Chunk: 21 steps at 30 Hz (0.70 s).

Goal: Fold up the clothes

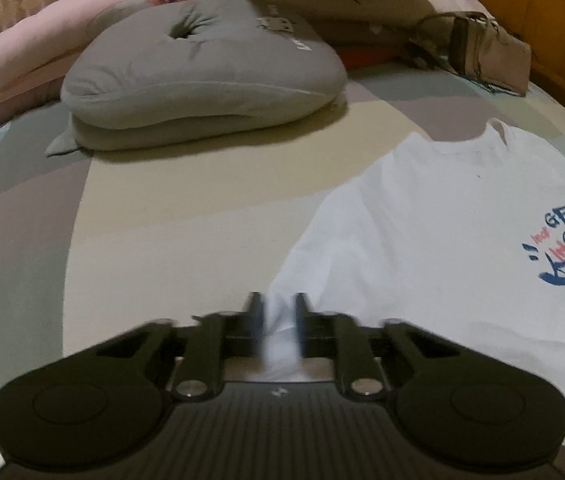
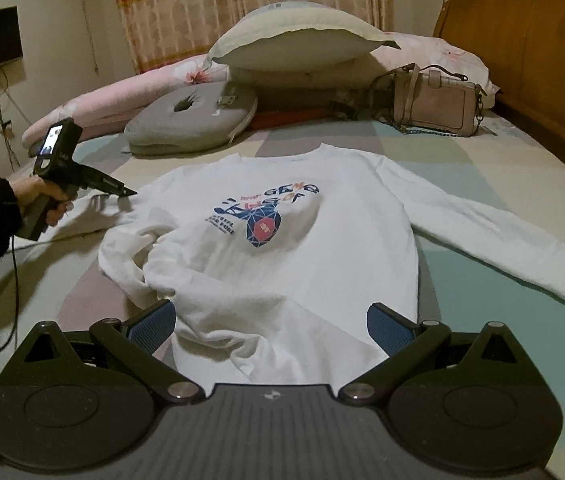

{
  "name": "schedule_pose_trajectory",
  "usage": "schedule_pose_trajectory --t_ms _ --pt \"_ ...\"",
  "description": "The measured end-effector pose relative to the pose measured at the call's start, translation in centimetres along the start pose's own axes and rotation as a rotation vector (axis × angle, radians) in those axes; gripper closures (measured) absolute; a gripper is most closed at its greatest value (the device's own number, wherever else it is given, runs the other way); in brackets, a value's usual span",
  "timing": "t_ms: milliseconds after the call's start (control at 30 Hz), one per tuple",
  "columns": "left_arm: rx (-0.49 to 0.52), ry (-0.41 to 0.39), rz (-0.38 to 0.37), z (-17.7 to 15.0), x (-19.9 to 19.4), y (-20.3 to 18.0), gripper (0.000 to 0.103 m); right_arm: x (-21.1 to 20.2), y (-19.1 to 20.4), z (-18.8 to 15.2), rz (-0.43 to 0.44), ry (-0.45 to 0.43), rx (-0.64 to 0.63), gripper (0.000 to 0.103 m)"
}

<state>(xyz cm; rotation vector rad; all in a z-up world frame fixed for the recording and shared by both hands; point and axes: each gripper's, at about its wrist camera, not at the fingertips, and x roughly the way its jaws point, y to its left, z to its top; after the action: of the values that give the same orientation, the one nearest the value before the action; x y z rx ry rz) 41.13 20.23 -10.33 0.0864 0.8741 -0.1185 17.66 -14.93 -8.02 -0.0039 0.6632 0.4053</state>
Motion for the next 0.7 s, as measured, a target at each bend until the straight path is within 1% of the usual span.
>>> schedule_pose_trajectory --t_ms 67,100,167,233,300,333,400,467,500,533,633,667,700 --pt "0.006 -0.019 0.044 0.5 0.1 0.0 0.102 0.0 0.0 -0.2 -0.009 0.002 -0.005 0.000" --pt "-0.013 -0.030 0.058 1.0 0.2 0.3 0.102 -0.1 0.0 -0.2 -0.009 0.002 0.001 0.000" --pt "-0.069 -0.039 0.047 2.0 0.7 1.1 0.102 -0.2 -0.2 -0.4 -0.011 0.002 0.013 0.000" --pt "-0.103 -0.047 0.068 2.7 1.0 1.6 0.101 -0.4 -0.3 -0.5 -0.014 0.005 0.013 0.000" --pt "-0.139 -0.059 0.080 3.0 0.5 2.2 0.095 -0.6 -0.3 -0.5 -0.020 0.005 0.009 0.000" --pt "-0.158 -0.071 0.077 2.9 0.0 2.6 0.095 -0.7 -0.3 -0.5 -0.024 0.002 0.009 0.000" --pt "-0.189 -0.107 0.060 2.2 -1.7 3.1 0.093 -0.8 -0.5 -0.5 -0.024 -0.004 0.016 0.000" --pt "-0.192 -0.114 0.037 1.0 -3.1 3.3 0.081 -0.5 -0.6 -0.6 -0.018 -0.001 0.031 0.000" --pt "-0.187 -0.104 0.040 0.2 -3.3 3.4 0.079 -0.4 -0.7 -0.6 -0.015 0.000 0.038 0.000" --pt "-0.186 -0.084 0.054 -0.6 -3.2 3.5 0.075 -0.3 -0.8 -0.7 -0.012 0.002 0.046 0.000" --pt "-0.206 -0.034 0.109 -3.2 -2.6 4.5 0.073 0.0 -0.9 -0.8 -0.004 0.006 0.057 0.000" --pt "-0.218 -0.055 0.131 -4.0 -2.8 5.2 0.071 0.0 -0.9 -0.8 -0.002 0.008 0.057 0.000" --pt "-0.237 -0.069 0.178 -4.4 -3.2 6.0 0.071 -0.1 -0.9 -0.8 -0.005 0.004 0.054 0.000"
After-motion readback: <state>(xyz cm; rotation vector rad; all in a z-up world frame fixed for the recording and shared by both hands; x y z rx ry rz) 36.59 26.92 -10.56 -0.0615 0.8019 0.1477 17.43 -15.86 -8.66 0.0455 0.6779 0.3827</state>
